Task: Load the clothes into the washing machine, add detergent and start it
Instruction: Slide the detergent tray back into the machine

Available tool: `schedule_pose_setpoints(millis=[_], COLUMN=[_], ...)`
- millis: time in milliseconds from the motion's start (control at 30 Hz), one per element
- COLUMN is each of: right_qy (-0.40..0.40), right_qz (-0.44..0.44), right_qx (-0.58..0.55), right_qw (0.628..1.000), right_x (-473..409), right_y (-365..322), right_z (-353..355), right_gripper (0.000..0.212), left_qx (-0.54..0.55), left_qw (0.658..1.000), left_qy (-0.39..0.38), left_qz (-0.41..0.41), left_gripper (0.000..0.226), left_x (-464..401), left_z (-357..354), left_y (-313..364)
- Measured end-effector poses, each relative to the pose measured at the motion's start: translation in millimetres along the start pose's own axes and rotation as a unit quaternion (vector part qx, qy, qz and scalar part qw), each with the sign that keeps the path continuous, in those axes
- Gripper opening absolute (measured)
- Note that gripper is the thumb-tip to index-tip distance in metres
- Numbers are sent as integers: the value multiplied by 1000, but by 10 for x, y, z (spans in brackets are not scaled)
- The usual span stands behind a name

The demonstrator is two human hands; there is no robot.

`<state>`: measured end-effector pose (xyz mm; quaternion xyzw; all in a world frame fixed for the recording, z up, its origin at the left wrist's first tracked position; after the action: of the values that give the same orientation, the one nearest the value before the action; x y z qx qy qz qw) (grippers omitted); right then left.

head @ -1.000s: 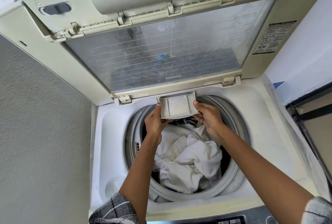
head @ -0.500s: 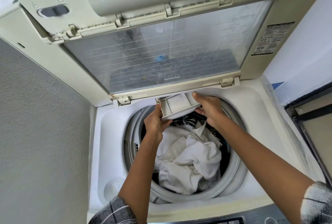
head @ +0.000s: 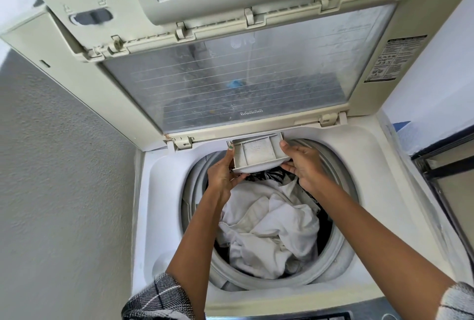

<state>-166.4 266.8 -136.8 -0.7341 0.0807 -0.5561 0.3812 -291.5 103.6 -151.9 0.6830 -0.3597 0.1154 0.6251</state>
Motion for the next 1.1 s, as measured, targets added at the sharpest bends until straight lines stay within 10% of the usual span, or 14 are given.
schedule_pose_setpoints(millis=[1100], right_qy=[-37], right_qz=[-29], right_qx=[-34], right_qw=[998], right_x=[43], right_y=[-19], right_z=[-35], right_gripper=[11], left_qx=[-6], left_qw=[1000], left_qy=[-13], left_qz=[20], left_gripper=[25], left_x=[-51], left_z=[-66], left_y=[109])
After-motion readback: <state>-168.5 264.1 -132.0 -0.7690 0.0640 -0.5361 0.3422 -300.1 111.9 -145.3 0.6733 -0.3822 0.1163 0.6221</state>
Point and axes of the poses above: each hand's wrist, its own x-axis away from the middle knuckle, its own z-axis out of the back of the hand, y = z × x, the point moved 6 cm from there along -x, towards the middle knuckle, and after that the axes turned 9 degrees about -z, right-handed, at the moved point
